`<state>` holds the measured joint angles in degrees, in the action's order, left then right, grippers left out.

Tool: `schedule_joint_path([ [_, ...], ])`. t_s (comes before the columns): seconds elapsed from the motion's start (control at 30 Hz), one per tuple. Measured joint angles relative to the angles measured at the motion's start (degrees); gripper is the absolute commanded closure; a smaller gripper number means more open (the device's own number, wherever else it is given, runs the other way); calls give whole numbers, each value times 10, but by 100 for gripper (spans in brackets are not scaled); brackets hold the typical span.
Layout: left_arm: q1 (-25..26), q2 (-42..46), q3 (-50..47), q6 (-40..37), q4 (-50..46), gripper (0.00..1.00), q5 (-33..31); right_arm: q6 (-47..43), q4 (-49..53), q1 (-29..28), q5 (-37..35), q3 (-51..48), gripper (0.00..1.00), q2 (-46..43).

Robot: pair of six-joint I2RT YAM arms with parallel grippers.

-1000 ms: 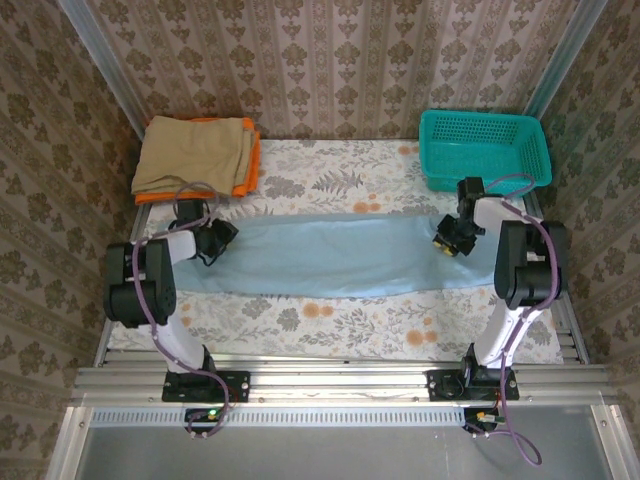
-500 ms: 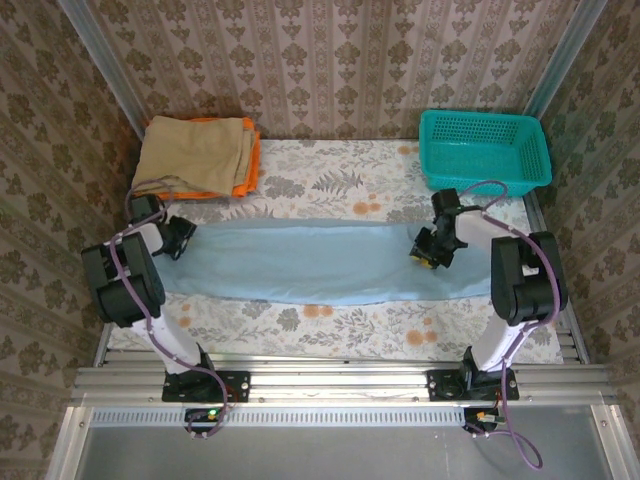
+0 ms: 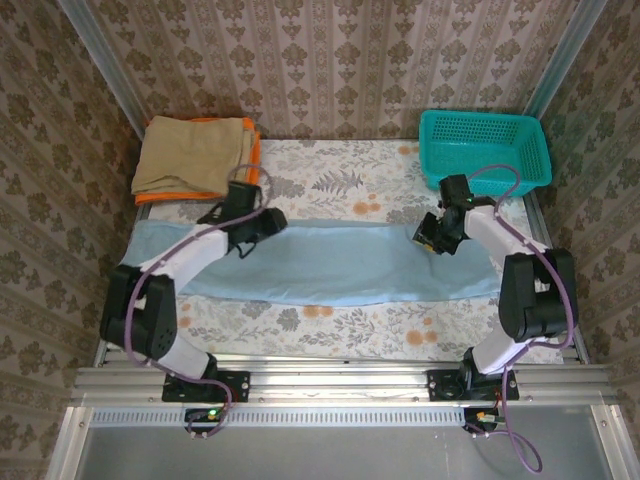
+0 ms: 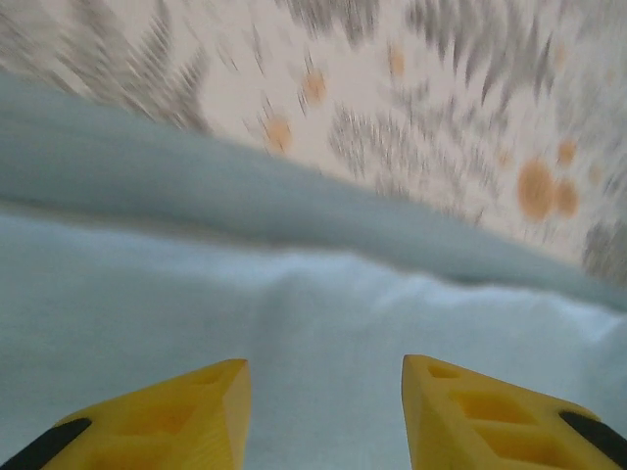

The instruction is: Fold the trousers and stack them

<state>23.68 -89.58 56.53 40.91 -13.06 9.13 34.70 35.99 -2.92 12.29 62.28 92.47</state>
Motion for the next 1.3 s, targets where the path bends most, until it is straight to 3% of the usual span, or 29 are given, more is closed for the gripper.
schedule_joint_path([
  [0.17,79,-105,1,5,6,57,-4,-12,5,15,-2,0,70,-3],
  [0.23,84,-118,-2,8,17,57,-4,-17,6,17,-3,0,70,-3],
  [0.43,31,-106,-30,2,52,57,13,-20,6,17,-3,0,69,-3],
  [0.57,-47,-95,-45,-19,56,58,17,-29,6,19,-3,0,67,-2],
  [0.77,-123,-89,-41,-59,31,58,-4,-61,19,29,-8,21,53,11],
  [0.9,-130,-95,-22,-80,1,59,-18,-104,43,34,-37,66,39,38],
  [1.13,-129,-104,-3,-104,-29,60,-23,-166,79,52,-42,181,39,171],
  [1.3,-129,-104,-3,-110,-31,59,-23,-193,103,57,-37,199,43,233],
])
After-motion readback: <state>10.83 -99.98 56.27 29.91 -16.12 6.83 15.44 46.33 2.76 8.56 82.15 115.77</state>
